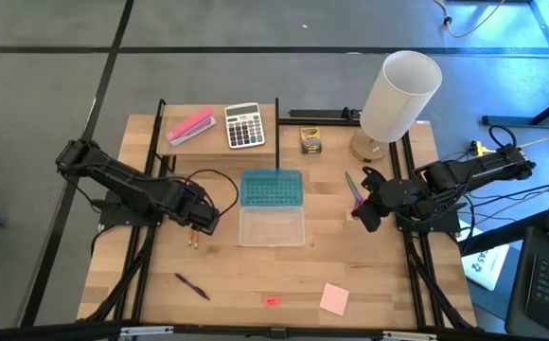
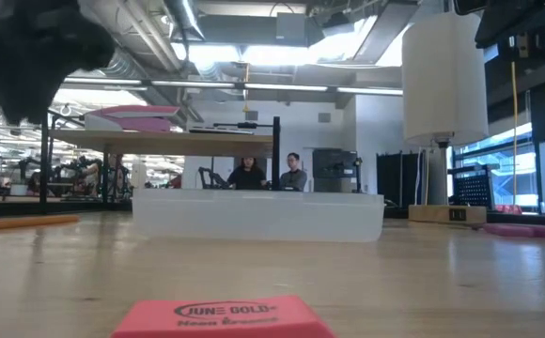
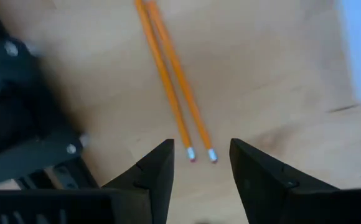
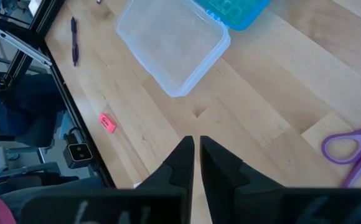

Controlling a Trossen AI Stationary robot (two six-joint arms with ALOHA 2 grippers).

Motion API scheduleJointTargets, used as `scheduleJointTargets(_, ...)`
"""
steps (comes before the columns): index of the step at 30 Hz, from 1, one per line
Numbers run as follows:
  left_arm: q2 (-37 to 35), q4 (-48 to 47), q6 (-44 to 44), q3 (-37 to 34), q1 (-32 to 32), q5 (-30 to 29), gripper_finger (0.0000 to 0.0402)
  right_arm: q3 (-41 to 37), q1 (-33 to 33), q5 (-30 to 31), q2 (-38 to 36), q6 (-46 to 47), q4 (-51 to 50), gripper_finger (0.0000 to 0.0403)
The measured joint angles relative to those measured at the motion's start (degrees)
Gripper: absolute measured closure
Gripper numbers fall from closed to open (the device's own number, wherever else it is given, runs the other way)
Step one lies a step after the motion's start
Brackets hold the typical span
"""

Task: Pack school essentials
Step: Put the right orange pencil into the blue supply box

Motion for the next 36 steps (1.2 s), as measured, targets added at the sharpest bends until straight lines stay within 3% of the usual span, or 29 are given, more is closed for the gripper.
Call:
scheduleJointTargets(6, 0.0, 12.2, 0.4, -5.7, -0.3, -0.1, 0.0252, 0.0, 0.0, 0.0, 0.0, 0.1, 0.0, 0.0373)
scheduleJointTargets(14, 0.0, 13.2, 0.1, -10.4, -0.4, -0.4, 0.0253, 0.0, 0.0, 0.0, 0.0, -0.4, 0.0, 0.0373)
scheduleJointTargets(20, 0.0, 19.3, 0.3, -13.4, -0.4, -0.4, 0.0253, 0.0, 0.0, 0.0, 0.0, -7.8, 0.0, 0.0373)
scheduleJointTargets(26, 0.0, 19.7, 0.4, -14.8, -0.4, -2.3, 0.0253, 0.0, 0.0, 0.0, 0.0, -13.2, 0.0, 0.0373)
scheduleJointTargets(36, 0.0, 22.1, 0.4, -17.2, -0.4, -4.1, 0.0253, 0.0, 0.0, 0.0, 0.0, -13.4, 0.0, 0.0373)
